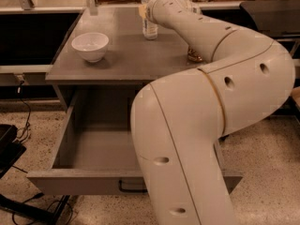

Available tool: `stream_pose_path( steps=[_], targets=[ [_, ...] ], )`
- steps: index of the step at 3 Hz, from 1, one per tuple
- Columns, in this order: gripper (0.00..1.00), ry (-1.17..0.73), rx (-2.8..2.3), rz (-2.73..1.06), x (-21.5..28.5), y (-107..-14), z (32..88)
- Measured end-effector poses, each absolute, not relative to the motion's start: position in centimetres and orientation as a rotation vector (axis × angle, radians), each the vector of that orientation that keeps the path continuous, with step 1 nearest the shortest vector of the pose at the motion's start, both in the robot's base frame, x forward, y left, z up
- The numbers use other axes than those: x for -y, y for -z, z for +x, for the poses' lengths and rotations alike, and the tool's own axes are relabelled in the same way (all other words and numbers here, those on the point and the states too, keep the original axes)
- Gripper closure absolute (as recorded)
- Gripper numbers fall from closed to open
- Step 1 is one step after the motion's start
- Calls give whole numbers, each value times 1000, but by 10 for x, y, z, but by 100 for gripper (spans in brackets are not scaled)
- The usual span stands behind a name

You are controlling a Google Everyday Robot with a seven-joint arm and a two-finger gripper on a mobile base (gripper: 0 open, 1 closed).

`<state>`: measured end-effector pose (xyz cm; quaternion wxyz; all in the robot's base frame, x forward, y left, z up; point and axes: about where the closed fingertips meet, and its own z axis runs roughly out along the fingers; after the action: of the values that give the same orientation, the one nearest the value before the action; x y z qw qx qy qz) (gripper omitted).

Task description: Pick blue plastic bottle from top drawer and place on counter

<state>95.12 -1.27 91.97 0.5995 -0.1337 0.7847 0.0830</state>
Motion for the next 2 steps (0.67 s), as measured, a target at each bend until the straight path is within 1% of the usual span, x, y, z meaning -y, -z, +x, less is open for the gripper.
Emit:
stream_pose_path(
  steps=[2],
  targets=[
    [4, -192, -1820, -310, 13, -920, 951]
  ],
)
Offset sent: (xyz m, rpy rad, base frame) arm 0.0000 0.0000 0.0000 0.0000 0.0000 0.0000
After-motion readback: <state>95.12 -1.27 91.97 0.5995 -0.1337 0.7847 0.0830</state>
